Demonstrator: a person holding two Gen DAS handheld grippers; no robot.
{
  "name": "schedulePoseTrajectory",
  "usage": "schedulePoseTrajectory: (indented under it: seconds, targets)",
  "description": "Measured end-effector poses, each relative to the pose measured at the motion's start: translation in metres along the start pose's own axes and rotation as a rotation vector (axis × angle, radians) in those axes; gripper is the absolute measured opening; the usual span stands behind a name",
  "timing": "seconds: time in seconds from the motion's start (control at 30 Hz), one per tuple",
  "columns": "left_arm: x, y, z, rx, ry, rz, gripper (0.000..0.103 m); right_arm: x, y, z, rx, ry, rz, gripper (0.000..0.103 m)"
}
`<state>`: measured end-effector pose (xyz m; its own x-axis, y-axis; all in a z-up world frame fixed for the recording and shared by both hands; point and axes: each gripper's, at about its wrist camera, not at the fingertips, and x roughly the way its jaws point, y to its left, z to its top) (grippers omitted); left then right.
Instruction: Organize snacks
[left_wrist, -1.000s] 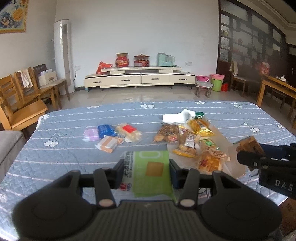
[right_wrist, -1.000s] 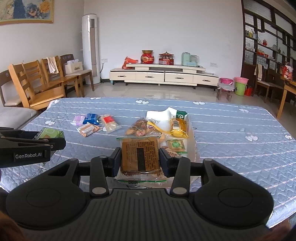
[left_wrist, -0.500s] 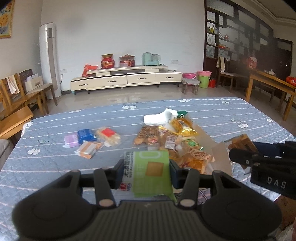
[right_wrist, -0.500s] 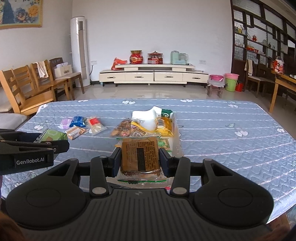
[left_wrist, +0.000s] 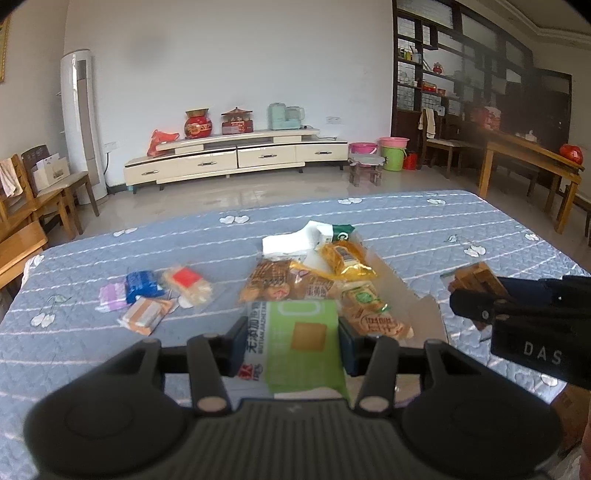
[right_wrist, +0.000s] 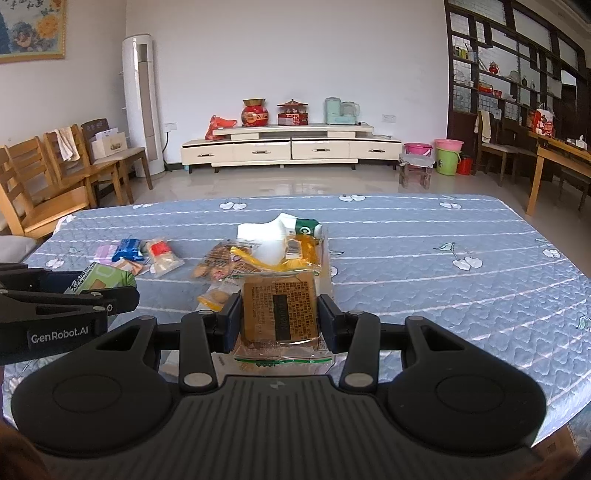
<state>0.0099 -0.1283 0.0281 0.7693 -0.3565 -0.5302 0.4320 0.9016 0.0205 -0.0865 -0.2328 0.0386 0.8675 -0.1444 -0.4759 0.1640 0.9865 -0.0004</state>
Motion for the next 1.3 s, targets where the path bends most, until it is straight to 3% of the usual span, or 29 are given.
schedulePoseTrajectory:
  seconds: [0.87,0.93,0.97,1.0,1.2,1.3]
  targets:
    - [0.072,-0.017,0.027,0.006,0.044,-0.037,0.048,0.108,-0.033,0.034,0.04,0.085,0.081,0.054]
    - [0.077,-0.019,0.029,0.009,0.046,-0.039,0.048,0.111,-0.036,0.035,0.048,0.075,0.08,0.063]
    - [0.079,-0.019,0.029,0.008,0.046,-0.041,0.048,0.11,-0.036,0.035,0.053,0.066,0.08,0.083]
    - [0.081,-0.02,0.03,0.009,0.048,-0.044,0.048,0.107,-0.037,0.035,0.06,0.048,0.083,0.09]
    - [0.098,-0.025,0.034,0.009,0.059,-0.066,0.048,0.089,-0.048,0.033,0.067,-0.009,0.037,0.093]
    - [0.107,-0.029,0.041,-0.001,0.059,-0.112,0.049,0.081,-0.056,0.03,0.09,-0.029,0.013,0.093]
